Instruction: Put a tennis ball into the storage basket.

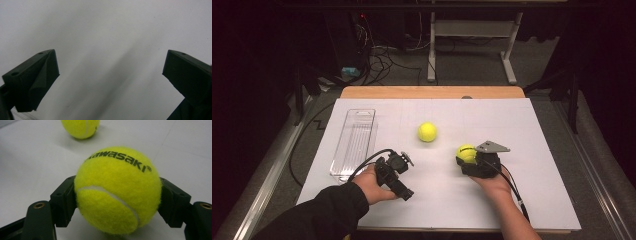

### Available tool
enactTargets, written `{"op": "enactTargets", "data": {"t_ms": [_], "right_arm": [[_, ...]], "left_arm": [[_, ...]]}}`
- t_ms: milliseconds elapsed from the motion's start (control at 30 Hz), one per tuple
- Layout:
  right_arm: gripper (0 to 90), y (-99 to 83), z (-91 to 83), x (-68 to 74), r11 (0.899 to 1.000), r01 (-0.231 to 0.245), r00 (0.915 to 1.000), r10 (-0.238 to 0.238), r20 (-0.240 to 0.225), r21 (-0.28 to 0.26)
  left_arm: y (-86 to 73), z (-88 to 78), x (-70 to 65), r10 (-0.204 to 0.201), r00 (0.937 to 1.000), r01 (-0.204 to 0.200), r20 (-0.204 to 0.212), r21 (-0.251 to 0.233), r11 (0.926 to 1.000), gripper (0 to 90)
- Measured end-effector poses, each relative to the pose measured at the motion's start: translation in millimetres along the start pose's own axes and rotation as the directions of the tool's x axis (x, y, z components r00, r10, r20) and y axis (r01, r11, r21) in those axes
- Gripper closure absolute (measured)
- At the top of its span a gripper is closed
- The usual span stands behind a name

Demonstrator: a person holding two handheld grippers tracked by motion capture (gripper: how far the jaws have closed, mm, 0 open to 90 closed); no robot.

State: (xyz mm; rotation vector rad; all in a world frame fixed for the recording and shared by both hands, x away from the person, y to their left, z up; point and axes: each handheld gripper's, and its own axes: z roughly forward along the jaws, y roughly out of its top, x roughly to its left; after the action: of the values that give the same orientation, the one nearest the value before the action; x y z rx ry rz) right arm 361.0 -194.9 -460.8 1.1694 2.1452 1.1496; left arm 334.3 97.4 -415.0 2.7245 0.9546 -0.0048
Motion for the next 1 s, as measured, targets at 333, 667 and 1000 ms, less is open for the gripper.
{"op": "enactTargets", "data": {"t_ms": [333, 667, 1000], "right_arm": [[27.3, 2.9, -13.5, 25.2, 0.994, 0.057, 0.9969, -0.062, -0.048, -0.088], [27.3, 3.1, -20.0, 53.5, 0.986, 0.083, 0.9884, -0.101, -0.114, -0.147], [27.3, -5.5, -18.1, 84.0, 0.98, 0.102, 0.9722, -0.134, -0.192, -0.17]], "left_arm": [[1.6, -5.2, 0.9, -0.01, 0.9999, 0.01, -0.001, -0.003, 0.9999, 1.3], [3.5, -13.0, 0.9, -0.006, 1.0, 0.006, -0.007, -0.009, 0.9999, 1.3], [6.4, -26.2, -1.4, 0.0, 0.9998, 0.0, -0.019, -0.016, 0.9999, 1.4]]}}
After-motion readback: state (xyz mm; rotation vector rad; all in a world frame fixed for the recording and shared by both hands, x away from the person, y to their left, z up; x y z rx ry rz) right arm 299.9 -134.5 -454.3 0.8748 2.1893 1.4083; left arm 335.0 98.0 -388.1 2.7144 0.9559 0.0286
